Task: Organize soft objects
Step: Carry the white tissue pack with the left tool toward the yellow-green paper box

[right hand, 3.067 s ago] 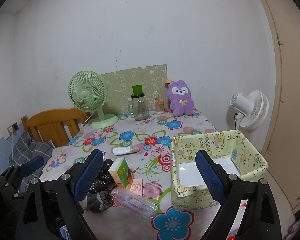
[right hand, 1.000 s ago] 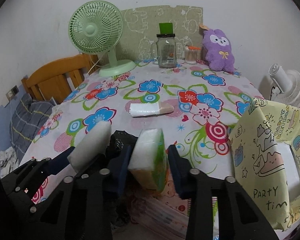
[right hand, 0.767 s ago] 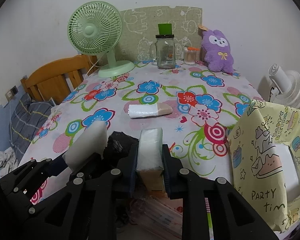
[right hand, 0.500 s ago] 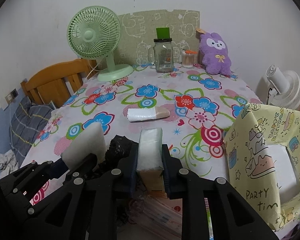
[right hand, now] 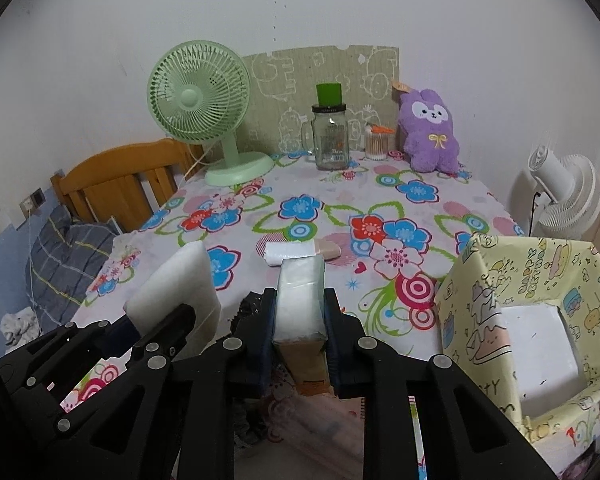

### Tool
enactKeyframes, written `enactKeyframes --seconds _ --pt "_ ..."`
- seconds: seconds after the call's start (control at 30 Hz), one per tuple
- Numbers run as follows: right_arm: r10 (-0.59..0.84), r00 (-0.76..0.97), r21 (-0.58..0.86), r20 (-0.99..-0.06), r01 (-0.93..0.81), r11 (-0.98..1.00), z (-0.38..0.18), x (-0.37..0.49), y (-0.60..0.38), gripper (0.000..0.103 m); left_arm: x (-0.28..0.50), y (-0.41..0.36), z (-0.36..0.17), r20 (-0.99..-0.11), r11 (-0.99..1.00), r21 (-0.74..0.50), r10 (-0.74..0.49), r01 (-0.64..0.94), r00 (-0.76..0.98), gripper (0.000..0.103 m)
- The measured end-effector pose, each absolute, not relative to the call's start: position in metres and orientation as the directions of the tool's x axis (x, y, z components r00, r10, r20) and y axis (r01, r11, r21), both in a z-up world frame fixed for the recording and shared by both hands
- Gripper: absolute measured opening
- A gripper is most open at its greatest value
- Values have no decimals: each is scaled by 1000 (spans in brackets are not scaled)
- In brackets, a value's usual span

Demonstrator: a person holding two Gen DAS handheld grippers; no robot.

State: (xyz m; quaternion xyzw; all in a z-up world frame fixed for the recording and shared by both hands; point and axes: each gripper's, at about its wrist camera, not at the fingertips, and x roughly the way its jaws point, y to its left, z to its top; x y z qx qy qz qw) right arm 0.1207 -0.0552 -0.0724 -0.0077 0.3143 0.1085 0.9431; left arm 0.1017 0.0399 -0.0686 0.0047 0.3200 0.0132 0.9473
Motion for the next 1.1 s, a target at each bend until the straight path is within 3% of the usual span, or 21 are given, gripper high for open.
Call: enactKeyframes --seconds 1.1 --pt "178 847 37 -500 -185 982 -8 74 -100 25 72 -3 -12 -531 999 -16 -47 46 846 17"
